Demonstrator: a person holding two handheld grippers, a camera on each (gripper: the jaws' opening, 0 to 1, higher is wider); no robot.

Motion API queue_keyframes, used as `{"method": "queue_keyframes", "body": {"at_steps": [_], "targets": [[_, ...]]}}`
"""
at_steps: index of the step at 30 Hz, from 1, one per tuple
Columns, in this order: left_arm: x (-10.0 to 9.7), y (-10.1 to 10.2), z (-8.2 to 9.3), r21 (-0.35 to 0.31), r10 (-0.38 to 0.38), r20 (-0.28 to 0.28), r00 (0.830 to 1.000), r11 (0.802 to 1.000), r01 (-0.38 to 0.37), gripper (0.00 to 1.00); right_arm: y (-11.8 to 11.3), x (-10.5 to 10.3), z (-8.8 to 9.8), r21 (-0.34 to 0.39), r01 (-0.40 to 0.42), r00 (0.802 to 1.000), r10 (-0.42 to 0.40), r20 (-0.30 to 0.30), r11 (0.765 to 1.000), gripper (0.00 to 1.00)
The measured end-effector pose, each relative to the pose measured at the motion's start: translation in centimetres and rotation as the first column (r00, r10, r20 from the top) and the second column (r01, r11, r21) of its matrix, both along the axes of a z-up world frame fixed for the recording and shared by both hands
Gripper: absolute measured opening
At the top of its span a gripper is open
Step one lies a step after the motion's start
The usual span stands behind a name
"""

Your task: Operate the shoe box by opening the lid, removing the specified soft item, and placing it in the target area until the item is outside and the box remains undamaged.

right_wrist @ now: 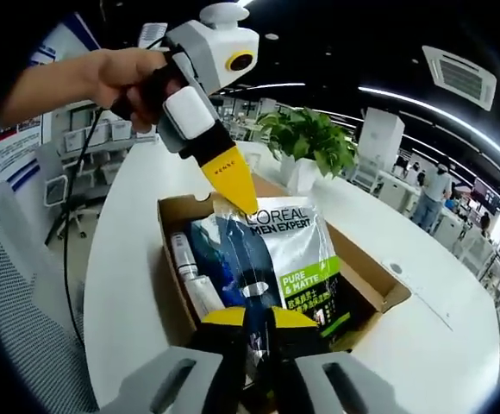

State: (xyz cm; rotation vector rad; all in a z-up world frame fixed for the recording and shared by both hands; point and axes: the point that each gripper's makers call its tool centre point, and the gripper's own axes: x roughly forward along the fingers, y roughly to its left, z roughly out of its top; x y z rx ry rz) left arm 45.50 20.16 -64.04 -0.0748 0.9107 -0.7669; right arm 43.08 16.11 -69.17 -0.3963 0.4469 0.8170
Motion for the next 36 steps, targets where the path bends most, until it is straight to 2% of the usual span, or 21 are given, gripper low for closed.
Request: {"method": "queue_keyframes", "body": {"at_steps": [16,27,36], "targets": [[0.1,0.1,2.5,0.003,-0.011,0.063,0.998,1.000,0.011,0.00,0.2,0.0,2.4,0.024,-0.004,1.000,0.004,0.012,1.000,0.00],[0.3,0.5,4.3,-0.024,0.010,0.098,0.995,1.000,-0.008,0.00,0.4,0.3,4.3,0.020,-0.018,0.998,0.017,0.054,1.000,0.00],[0.7,-0.7,5.5,-0.035,-0.006,0.121,0.993,0.999,0.010,0.00,-0.8,0.7,5.6,0.002,-0.008,0.995,0.008,0.096,1.000,0.00]]}}
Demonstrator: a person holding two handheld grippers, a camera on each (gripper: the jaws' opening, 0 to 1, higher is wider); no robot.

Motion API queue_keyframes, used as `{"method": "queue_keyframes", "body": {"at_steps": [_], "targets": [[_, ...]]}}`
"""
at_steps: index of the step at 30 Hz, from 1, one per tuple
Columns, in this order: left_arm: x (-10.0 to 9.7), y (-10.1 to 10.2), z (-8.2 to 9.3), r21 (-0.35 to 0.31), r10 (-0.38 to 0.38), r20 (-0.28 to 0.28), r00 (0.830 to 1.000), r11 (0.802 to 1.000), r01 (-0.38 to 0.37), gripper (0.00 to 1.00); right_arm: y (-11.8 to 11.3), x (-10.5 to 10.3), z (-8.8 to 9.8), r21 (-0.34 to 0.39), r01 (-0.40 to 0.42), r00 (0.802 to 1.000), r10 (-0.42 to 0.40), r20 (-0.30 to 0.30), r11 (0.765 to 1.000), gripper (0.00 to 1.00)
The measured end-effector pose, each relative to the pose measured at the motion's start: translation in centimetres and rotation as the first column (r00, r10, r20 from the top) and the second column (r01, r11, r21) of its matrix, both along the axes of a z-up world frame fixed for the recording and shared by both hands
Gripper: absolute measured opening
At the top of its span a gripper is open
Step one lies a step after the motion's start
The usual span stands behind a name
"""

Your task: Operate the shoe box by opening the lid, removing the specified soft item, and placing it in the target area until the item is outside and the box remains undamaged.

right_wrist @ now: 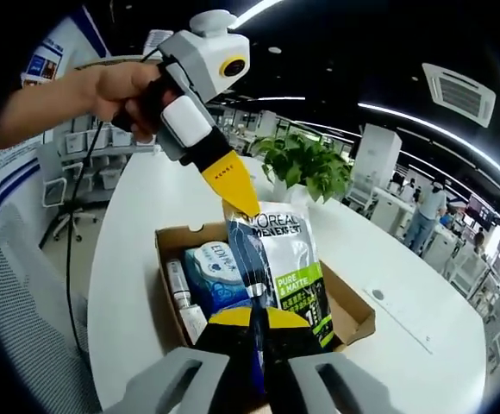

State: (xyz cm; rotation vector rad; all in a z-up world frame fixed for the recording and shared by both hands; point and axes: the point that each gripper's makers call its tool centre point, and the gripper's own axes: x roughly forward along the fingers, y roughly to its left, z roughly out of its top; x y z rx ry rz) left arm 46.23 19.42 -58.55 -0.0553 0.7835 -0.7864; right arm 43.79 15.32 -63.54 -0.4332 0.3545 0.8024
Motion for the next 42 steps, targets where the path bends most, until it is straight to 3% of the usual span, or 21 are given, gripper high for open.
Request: {"method": "queue_keyframes", "body": {"at_steps": [17,33,42], "targets": [[0.2,-4.3,0.8,-0.004,-0.078,0.016,0.997,0.997,0.078,0.00,-4.3,0.1,1.0,-0.014,0.069,0.997,-0.068,0.029,0.998,0.00],[-0.4,-8.3,-0.8,-0.021,-0.129,-0.010,0.992,0.991,0.129,0.00,-8.5,-0.5,-0.5,-0.044,0.130,0.991,-0.129,0.023,0.990,0.00],[-0.7,-10.1,-2.6,-0.020,-0.147,-0.040,0.988,0.989,0.146,0.00,-10.4,-0.7,-2.0,-0.068,0.150,0.989,-0.150,0.011,0.986,0.00]]}}
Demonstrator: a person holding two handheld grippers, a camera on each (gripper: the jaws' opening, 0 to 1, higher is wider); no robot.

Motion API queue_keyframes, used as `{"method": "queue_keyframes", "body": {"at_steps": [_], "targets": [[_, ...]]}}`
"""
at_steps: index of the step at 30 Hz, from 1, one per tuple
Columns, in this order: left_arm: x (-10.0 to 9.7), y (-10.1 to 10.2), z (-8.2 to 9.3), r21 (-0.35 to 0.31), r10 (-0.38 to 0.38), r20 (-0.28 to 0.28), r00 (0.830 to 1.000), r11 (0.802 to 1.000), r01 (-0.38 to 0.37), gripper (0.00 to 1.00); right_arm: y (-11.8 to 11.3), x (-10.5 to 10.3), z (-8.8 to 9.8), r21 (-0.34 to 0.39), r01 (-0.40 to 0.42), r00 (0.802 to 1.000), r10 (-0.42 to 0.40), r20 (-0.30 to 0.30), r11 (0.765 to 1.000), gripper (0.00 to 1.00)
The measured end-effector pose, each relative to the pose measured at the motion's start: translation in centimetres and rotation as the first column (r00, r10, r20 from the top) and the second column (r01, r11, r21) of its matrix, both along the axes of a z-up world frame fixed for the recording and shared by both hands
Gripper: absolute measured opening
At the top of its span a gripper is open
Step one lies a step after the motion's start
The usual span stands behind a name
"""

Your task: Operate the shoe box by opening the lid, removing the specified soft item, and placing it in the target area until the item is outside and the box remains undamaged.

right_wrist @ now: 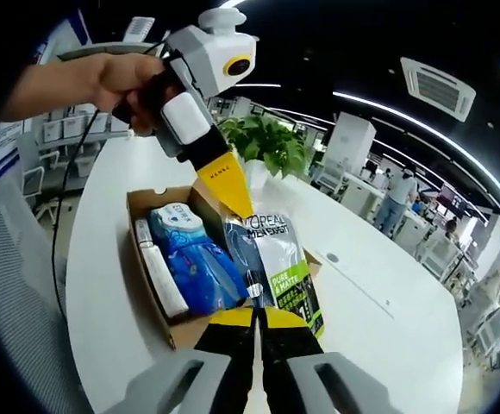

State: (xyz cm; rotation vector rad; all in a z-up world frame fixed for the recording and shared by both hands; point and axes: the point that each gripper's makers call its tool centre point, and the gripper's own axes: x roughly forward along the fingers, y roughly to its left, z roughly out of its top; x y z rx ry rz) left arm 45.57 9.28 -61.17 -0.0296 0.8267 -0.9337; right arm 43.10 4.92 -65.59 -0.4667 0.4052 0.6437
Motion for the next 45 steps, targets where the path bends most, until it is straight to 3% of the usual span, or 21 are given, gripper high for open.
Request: {"method": "queue_keyframes", "body": {"at_steps": [26,45], "targets": [[0.0,-3.3,-5.1,0.054,-0.034,-0.088,0.996,0.998,0.039,0.00,-3.1,-0.4,-5.2,-0.020,0.047,0.995,-0.048,-0.082,0.999,0.00],[0.2,-4.6,-7.2,0.093,-0.040,-0.111,0.993,0.994,0.051,0.00,-4.5,-0.1,-7.6,0.004,0.104,0.985,-0.103,-0.135,0.995,0.00]]}}
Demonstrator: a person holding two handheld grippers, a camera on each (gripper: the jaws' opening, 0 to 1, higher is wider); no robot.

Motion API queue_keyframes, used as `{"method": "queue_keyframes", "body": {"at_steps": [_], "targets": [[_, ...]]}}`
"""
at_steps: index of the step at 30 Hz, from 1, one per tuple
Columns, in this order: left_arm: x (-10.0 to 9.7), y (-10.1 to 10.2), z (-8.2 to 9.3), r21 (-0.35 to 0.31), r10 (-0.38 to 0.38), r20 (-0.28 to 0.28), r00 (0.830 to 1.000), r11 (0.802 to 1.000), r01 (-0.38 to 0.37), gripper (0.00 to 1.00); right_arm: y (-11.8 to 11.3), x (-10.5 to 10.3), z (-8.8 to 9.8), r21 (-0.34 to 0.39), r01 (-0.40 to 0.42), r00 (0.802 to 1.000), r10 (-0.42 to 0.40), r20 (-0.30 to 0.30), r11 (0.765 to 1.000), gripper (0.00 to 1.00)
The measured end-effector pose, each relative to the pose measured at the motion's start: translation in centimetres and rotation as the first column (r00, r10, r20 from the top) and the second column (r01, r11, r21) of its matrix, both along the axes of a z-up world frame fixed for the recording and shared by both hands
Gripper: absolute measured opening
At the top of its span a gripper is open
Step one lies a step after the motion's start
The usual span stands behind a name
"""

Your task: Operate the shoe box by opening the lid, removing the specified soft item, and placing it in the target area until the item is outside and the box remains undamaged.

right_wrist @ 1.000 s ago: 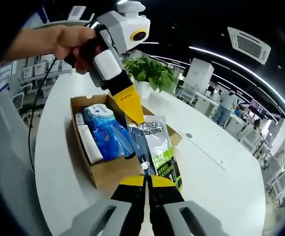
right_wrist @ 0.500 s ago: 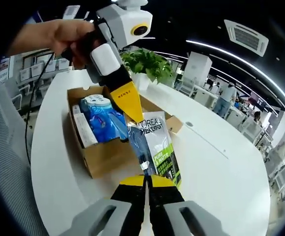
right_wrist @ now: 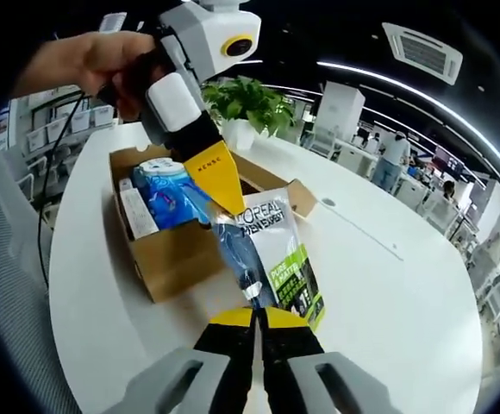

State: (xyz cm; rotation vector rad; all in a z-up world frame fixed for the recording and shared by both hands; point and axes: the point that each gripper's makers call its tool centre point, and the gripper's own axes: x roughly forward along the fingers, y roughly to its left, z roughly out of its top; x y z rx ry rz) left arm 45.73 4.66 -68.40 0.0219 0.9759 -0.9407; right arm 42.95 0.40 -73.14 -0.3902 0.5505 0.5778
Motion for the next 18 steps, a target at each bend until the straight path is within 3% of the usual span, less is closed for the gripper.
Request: {"method": "queue_keyframes", "body": {"at_steps": [5,18], "targets": [[0.1,0.2,-0.2,0.001,0.015,0.002,1.000,1.000,-0.015,0.00,0.0,0.0,-0.1,0.016,0.020,1.000,-0.020,0.000,1.000,0.00],[0.1,0.2,-0.4,-0.002,0.044,0.008,0.999,0.999,-0.044,0.00,2.0,0.2,1.7,0.027,0.001,0.997,-0.003,0.077,1.000,0.11]]}}
